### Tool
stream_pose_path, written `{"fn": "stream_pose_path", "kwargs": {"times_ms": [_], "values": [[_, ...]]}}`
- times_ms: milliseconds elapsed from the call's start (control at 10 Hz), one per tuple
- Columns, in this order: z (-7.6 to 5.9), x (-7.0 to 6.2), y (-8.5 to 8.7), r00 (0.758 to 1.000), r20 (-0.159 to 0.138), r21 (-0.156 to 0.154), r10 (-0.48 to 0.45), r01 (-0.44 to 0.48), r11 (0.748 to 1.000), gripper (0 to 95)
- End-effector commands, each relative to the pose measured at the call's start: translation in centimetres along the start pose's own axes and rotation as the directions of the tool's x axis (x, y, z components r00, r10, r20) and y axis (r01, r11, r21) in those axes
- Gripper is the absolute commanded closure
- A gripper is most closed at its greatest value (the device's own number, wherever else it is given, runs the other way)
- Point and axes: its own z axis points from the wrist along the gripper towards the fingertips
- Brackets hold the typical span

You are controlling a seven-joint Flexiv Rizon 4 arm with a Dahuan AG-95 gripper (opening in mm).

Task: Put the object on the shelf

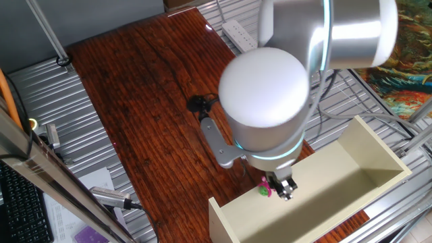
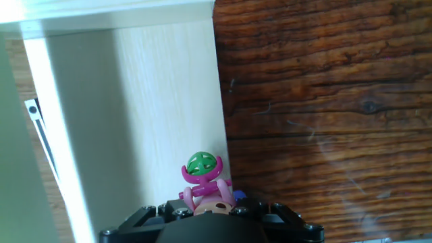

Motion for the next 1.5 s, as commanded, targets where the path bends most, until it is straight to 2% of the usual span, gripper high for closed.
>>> {"fn": "stream_pose_path", "kwargs": {"times_ms": [100, 400, 800, 1100, 1500], "values": [[0.2, 0.5, 0.3, 1.000, 0.002, -0.004, 0.027, -0.027, 1.000, 95.0], [0.7, 1.1, 0.4, 0.998, 0.001, -0.018, 0.062, -0.062, 0.998, 95.0], [0.8, 1.9, 1.2, 0.992, 0.002, -0.021, 0.126, -0.126, 0.992, 95.0], [1.0, 1.8, 1.1, 0.991, 0.019, -0.024, 0.134, -0.134, 0.991, 95.0], [1.4, 1.8, 0.8, 0.988, 0.027, -0.044, 0.155, -0.154, 0.987, 95.0]]}}
